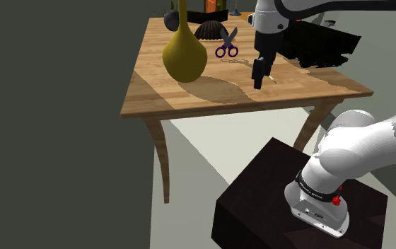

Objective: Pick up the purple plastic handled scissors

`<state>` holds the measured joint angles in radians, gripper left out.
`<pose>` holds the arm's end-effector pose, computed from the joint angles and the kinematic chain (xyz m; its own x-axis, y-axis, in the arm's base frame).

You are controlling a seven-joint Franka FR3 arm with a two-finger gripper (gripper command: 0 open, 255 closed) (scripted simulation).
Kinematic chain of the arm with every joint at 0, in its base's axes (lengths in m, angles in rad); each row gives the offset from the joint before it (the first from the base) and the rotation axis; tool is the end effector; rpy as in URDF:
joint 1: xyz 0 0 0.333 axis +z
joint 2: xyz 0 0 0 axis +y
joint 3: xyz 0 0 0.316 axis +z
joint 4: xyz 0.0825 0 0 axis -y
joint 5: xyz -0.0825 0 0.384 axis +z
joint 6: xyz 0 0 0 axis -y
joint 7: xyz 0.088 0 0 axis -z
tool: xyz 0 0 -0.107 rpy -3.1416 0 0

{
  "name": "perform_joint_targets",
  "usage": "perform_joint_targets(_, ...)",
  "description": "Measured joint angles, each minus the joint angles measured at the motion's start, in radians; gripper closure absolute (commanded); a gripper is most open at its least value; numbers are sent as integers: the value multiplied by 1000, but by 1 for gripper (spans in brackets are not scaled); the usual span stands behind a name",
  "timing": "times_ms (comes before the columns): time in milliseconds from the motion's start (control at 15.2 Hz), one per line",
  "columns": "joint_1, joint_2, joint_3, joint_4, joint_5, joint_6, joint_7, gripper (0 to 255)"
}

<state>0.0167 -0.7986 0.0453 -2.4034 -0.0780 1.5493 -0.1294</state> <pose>0.2995 0.0137 0.5706 0.9826 0.1725 -0.0696 0.1790 -0.9785 0.1021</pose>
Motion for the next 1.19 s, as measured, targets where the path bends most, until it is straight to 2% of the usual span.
perform_joint_targets(198,-4,10,-36,7,-22,11,-51,0)
perform_joint_targets(726,-2,168,-234,129,-106,96,-362,0)
perform_joint_targets(1188,25,379,-401,315,-97,159,-652,0)
